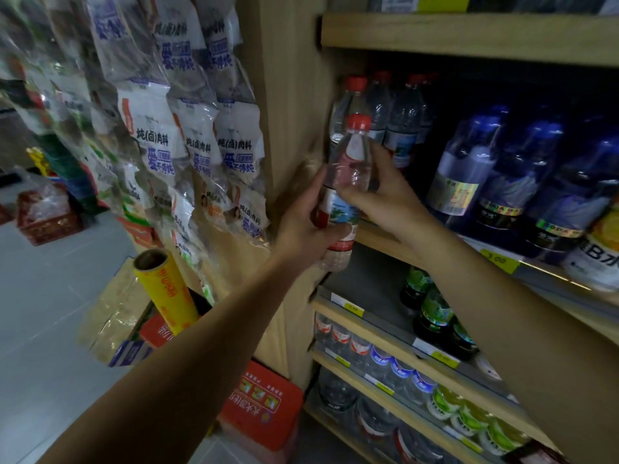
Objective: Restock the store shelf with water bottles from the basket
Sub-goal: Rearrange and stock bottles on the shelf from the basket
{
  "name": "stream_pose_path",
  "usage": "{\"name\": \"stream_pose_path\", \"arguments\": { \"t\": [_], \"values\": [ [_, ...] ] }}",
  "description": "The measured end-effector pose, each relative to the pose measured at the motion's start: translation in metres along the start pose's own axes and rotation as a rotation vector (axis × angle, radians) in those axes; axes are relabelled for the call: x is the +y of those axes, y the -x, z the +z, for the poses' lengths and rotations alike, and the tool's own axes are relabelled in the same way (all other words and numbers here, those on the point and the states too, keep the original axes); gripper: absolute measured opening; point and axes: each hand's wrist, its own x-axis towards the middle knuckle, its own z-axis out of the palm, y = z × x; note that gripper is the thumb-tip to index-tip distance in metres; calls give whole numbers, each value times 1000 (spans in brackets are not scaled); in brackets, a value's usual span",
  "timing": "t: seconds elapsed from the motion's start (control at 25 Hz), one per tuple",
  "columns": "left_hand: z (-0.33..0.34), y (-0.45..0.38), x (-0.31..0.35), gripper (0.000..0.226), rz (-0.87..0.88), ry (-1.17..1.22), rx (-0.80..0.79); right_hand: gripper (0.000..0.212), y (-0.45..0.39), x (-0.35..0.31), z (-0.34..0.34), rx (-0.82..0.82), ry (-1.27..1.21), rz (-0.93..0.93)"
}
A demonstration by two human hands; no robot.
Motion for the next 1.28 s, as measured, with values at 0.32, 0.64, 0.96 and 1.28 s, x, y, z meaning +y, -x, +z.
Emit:
{"name": "stream_pose_path", "arguments": {
  "t": [0.32, 0.64, 0.96, 1.28],
  "values": [
    [6, -15, 13, 78, 0, 128, -8, 82, -3, -22, -43, 355, 31, -130],
    [-6, -19, 2, 88, 109, -305, -13, 81, 2, -2, -28, 660, -45, -225],
    [-3, -28, 3, 93, 143, -930, -42, 81, -30, 15, -29, 515, 148, -181],
    [1, -25, -10, 92, 174, -1005, -40, 83, -62, 30, -34, 323, 159, -71]
  ]
}}
